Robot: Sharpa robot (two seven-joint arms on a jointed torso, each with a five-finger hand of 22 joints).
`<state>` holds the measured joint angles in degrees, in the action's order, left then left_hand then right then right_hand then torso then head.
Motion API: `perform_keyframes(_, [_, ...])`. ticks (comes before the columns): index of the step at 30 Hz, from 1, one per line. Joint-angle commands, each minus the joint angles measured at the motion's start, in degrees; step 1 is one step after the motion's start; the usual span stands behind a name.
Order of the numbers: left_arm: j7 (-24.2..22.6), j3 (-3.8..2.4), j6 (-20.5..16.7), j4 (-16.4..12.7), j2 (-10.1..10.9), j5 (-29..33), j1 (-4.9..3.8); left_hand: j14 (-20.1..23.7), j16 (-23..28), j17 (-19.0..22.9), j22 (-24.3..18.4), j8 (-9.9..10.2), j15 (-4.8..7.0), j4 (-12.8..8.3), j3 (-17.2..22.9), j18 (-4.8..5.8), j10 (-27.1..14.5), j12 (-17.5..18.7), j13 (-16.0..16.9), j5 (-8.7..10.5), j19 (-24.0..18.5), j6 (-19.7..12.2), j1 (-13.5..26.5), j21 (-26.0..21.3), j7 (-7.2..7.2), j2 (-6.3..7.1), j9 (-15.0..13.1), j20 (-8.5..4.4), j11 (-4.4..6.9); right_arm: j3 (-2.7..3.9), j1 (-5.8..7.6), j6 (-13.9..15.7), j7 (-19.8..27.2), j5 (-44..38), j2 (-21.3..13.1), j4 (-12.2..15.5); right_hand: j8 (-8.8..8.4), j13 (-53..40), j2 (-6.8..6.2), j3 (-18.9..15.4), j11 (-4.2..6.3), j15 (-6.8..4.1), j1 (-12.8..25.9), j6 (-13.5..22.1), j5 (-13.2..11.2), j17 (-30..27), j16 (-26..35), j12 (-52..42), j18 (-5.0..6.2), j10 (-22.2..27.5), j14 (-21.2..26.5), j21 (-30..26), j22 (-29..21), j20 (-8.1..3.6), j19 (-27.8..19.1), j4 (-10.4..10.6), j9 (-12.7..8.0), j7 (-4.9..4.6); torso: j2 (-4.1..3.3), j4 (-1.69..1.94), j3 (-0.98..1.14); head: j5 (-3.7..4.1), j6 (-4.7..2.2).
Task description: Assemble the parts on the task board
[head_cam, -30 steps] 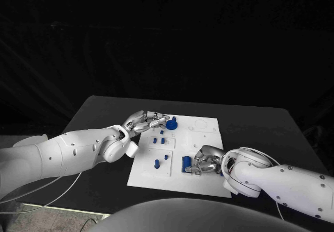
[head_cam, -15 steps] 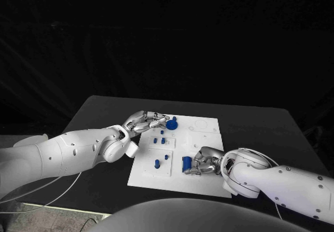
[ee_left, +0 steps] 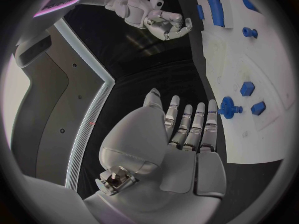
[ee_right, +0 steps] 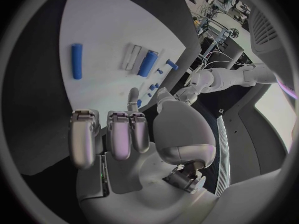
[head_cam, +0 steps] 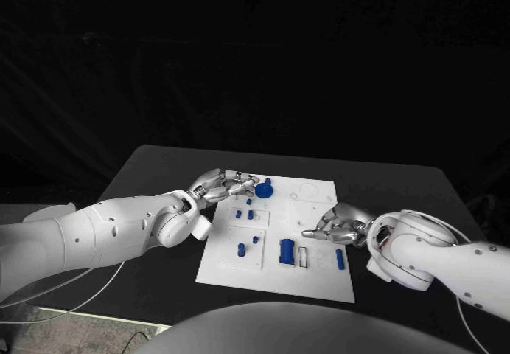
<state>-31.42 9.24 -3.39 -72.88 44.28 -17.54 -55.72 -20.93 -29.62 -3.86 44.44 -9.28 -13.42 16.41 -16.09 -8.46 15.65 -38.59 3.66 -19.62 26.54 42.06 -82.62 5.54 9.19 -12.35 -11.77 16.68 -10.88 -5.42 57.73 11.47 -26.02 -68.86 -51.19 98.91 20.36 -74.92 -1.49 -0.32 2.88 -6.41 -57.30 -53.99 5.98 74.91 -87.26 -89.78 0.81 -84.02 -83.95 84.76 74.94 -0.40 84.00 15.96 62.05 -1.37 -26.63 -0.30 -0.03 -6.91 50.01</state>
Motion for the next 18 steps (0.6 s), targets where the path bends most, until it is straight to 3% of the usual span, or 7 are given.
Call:
perform_keyframes(1, [-0.4,-0.04,0.6,-0.1,-0.2,-0.2,-0.01,-0.4,-0.3,0.0,-0.1,-0.3,0.20,0.0,0.4,0.91,0.1,0.0,0.0,-0.25,0.6,0.1,-0.6,0.2,0.09,-0.13,0.1,-0.09,-0.29,-0.07,0.93,-3.9,-4.2,-2.6,-1.3,-0.1,-3.73,-15.1,0.66,0.5,-0.63,0.67,-1.6,-1.2,4.9,7.2,-0.3,-0.2,0.43,-6.0,-4.7,-0.1,13.4,0.65,4.6,-1.0,-4.3,-0.57,0.02,-0.02,-0.04,0.08,-0.01])
perform_keyframes(5, [-0.4,-0.04,0.6,-0.1,-0.2,-0.2,-0.01,-0.5,-0.3,0.0,-0.1,-0.3,0.21,0.0,0.4,0.91,0.2,0.0,0.0,-0.27,0.6,0.1,-0.6,0.3,0.08,-0.13,0.1,-0.10,-0.33,-0.19,1.32,-7.9,-6.7,-7.3,-2.4,-0.9,-7.05,-15.1,0.84,1.6,-0.89,0.87,-4.2,-3.6,13.8,7.2,-0.3,-0.2,0.45,-6.0,-4.7,-0.1,13.4,1.02,4.6,-2.9,-8.8,-0.71,-0.10,-0.17,0.04,-0.11,-0.01])
perform_keyframes(8, [-0.4,-0.04,0.7,-0.1,-0.2,-0.2,-0.01,-0.5,-0.4,0.0,-0.1,-0.3,0.22,0.0,0.4,0.92,0.3,0.0,0.1,-0.29,0.6,0.1,-0.7,0.3,0.06,-0.13,0.1,-0.11,-0.38,-0.27,0.98,-9.1,-7.6,-10.0,-2.8,-1.4,-7.94,-15.1,0.70,2.2,-0.83,0.84,-5.3,-4.8,16.9,7.2,-0.3,-0.2,0.45,-6.0,-4.7,0.0,13.4,1.07,4.6,-3.7,-10.2,-0.59,-0.06,-0.28,0.05,-0.20,-0.01])
perform_keyframes(18, [-0.6,-0.04,0.8,0.1,-0.2,-0.2,0.01,-0.6,-0.4,0.0,-0.2,-0.3,0.21,0.0,0.4,0.93,0.3,-0.1,0.1,-0.35,0.7,0.1,-0.7,0.3,0.04,-0.14,0.1,-0.12,-0.42,-0.35,-1.14,-9.5,-9.5,-16.0,-3.4,-2.2,-8.66,-15.1,0.46,2.7,-0.74,0.81,-5.9,-5.9,18.1,7.0,-0.2,-0.2,0.45,-6.0,-4.7,0.0,13.4,1.09,4.6,-4.3,-11.3,-0.46,0.04,-0.21,0.08,0.01,-0.01])
